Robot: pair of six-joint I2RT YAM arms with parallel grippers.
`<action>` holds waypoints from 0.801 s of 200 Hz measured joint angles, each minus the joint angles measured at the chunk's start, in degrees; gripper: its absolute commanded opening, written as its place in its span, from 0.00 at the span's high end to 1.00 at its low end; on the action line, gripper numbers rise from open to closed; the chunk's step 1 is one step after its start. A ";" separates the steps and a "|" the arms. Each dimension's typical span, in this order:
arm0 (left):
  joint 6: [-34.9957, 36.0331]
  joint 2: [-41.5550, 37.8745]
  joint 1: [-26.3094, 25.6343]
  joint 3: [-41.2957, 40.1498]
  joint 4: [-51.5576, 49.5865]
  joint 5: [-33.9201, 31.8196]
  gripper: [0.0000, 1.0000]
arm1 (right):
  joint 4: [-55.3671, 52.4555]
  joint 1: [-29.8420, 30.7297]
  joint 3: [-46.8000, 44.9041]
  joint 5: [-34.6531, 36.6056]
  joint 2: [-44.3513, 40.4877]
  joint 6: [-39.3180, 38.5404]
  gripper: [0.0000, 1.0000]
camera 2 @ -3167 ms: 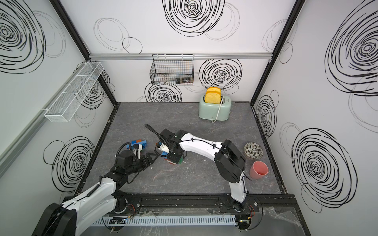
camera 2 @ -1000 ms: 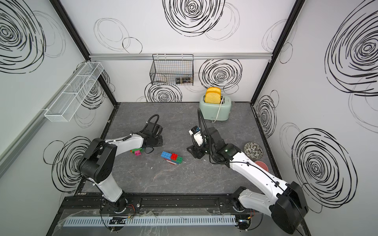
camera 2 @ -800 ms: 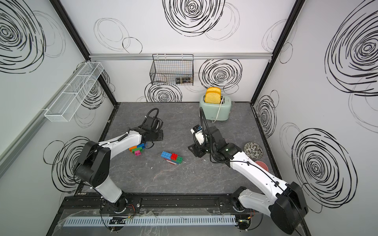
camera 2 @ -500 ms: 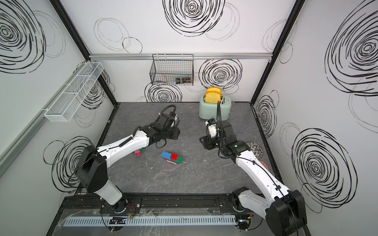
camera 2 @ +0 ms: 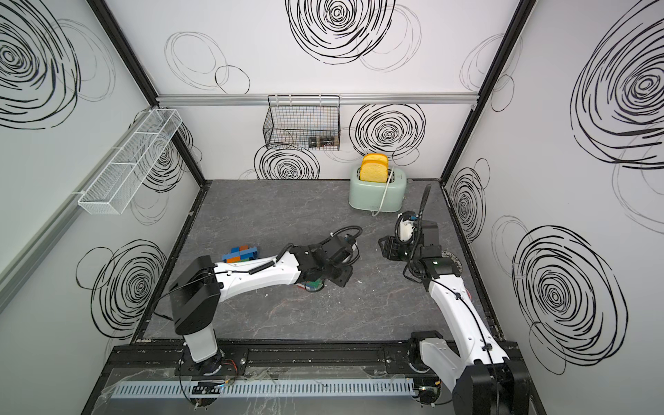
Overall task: Assemble a heart with lego
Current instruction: Place the lego brick at the center of the board.
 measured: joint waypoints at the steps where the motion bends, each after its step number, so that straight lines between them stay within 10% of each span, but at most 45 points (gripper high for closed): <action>1: -0.02 0.13 -0.09 0.02 0.00 -0.02 0.65 | 0.00 -0.02 -0.02 -0.04 -0.02 0.04 0.41; 160: -1.51 4.24 -0.37 2.40 1.51 5.66 0.38 | 2.34 0.15 -3.13 -3.89 -0.94 -0.74 0.41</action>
